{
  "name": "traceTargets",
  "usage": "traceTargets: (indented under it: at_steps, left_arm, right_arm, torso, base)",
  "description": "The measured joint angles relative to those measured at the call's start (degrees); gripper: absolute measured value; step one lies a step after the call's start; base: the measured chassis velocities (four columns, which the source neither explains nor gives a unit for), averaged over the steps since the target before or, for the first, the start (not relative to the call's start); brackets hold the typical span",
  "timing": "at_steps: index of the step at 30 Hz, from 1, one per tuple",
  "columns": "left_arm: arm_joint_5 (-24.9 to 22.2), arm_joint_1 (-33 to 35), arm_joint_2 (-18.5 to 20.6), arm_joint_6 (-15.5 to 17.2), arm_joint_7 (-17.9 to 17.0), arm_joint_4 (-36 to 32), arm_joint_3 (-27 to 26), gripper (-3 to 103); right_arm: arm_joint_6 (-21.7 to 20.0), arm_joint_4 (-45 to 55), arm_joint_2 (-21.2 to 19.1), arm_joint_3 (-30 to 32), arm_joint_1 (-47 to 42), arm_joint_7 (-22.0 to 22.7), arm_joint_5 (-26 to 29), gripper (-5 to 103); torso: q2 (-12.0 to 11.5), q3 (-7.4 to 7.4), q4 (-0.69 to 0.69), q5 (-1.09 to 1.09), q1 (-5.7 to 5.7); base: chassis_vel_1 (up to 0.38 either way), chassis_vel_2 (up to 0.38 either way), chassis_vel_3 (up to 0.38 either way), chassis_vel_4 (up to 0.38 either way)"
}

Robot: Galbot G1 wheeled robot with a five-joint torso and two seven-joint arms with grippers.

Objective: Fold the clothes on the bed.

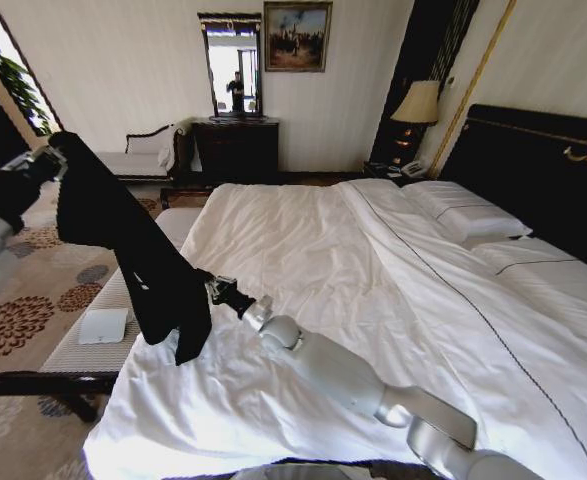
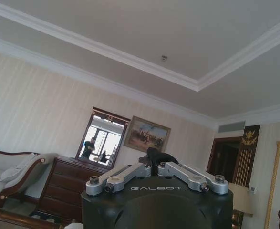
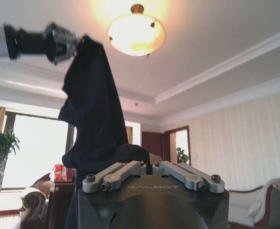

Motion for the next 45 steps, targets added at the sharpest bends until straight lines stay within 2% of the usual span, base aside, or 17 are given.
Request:
traceTargets:
  at_steps: [3,6,8,13,17,23,28,30,33,34,35,36,37,39,41,42,45]
  left_arm:
    - [-1.57,-1.34,0.41,-1.42,0.01,0.04,1.12,1]
    - [-2.57,-2.40,0.92,-2.28,0.09,0.00,1.79,1]
    - [-4.92,-5.60,2.80,-4.23,0.37,1.32,3.30,1]
    - [-7.86,-8.52,6.42,-6.30,1.74,3.73,4.98,1]
    - [-9.62,-10.14,13.79,-8.63,6.63,6.77,5.65,1]
    - [-11.29,-8.53,16.09,-9.67,8.59,4.72,3.70,1]
    - [-11.14,-3.14,13.42,-9.69,6.82,-2.89,0.68,1]
    - [-11.38,1.82,11.31,-9.70,4.96,-8.80,-3.53,1]
    - [-12.43,4.96,9.72,-9.15,3.88,-12.64,-6.72,1]
    - [-13.76,6.38,8.75,-8.75,3.19,-14.67,-8.53,1]
    - [-17.24,7.62,7.55,-8.05,1.68,-15.97,-11.44,1]
    - [-19.38,7.93,7.12,-7.73,1.01,-16.26,-12.98,1]
    - [-19.38,7.93,7.12,-7.73,1.01,-16.26,-12.98,1]
    - [-23.72,8.09,6.98,-7.27,0.09,-16.48,-17.01,1]
    - [-27.82,7.85,8.44,-7.06,-0.21,-16.49,-22.48,1]
    - [-27.82,7.85,8.44,-7.06,-0.21,-16.49,-22.48,1]
    - [-31.30,7.11,10.70,-6.49,-0.25,-16.44,-26.71,1]
  right_arm:
    - [-0.87,7.54,-7.30,6.26,-1.43,-1.52,4.88,0]
    - [-1.51,10.31,-9.76,9.91,-1.36,-1.49,7.93,0]
    - [-2.67,12.79,-12.94,16.02,1.07,0.75,11.98,0]
    - [-3.95,13.02,-15.55,19.81,5.77,4.62,14.00,0]
    - [-5.67,12.02,-19.11,22.83,16.02,6.88,18.91,0]
    - [-6.68,13.13,-21.23,24.51,19.38,7.26,20.65,0]
    - [-7.92,19.68,-24.68,28.90,11.14,6.23,21.10,0]
    - [-8.60,25.88,-28.41,35.22,3.16,4.43,21.99,0]
    - [-8.45,29.30,-30.93,39.30,-1.15,3.74,22.54,0]
    - [-8.16,31.18,-32.34,41.83,-3.75,3.53,22.97,0]
    - [-7.86,33.82,-34.28,46.26,-7.53,3.37,23.93,0]
    - [-7.82,34.89,-35.05,48.12,-8.93,3.32,24.46,0]
    - [-7.82,34.89,-35.05,48.12,-8.93,3.32,24.46,0]
    - [-8.02,37.29,-36.74,52.12,-10.32,3.46,26.07,0]
    - [-9.75,40.11,-38.77,56.20,-9.73,4.76,29.43,0]
    - [-9.75,40.11,-38.77,56.20,-9.73,4.76,29.43,0]
    - [-14.13,43.73,-41.46,61.66,-8.81,7.49,34.56,0]
  torso:
    - [0.01,0.00,-0.03,-0.01,-0.01]
    - [0.00,0.00,-0.03,0.00,0.00]
    - [0.00,0.00,-0.02,0.00,0.00]
    - [0.00,0.00,-0.01,-0.02,0.00]
    - [0.00,0.00,-0.01,-0.01,0.01]
    - [0.00,0.00,0.01,-0.03,0.00]
    - [0.00,0.00,0.00,-0.01,0.00]
    - [0.00,0.00,-0.03,0.01,0.01]
    - [0.01,0.00,-0.03,0.00,0.00]
    - [0.01,-0.01,-0.03,-0.02,-0.01]
    - [0.02,-0.02,-0.02,-0.02,-0.02]
    - [0.02,-0.02,-0.03,-0.02,-0.03]
    - [0.02,-0.02,-0.03,-0.02,-0.03]
    - [0.02,-0.02,-0.02,-0.03,-0.02]
    - [0.01,-0.01,0.01,-0.03,-0.01]
    - [0.01,-0.01,0.01,-0.03,-0.01]
    - [0.02,-0.01,-0.01,-0.02,-0.01]
  base:
    - [0.000,0.000,0.000,0.000]
    - [0.000,0.000,0.000,0.000]
    - [0.000,0.000,0.000,0.000]
    - [0.000,0.000,0.000,0.000]
    - [0.000,0.000,0.000,0.000]
    - [0.000,0.000,0.000,0.000]
    - [0.000,0.000,0.000,0.000]
    - [0.000,0.000,0.000,0.000]
    - [0.000,0.000,0.000,0.000]
    - [0.000,0.000,0.000,0.000]
    - [0.000,0.000,0.000,0.000]
    - [0.000,0.000,0.000,0.000]
    - [0.000,0.000,0.000,0.000]
    - [0.000,0.000,0.000,0.000]
    - [0.000,0.000,0.000,0.000]
    - [0.000,0.000,0.000,0.000]
    - [0.000,0.000,0.000,0.000]
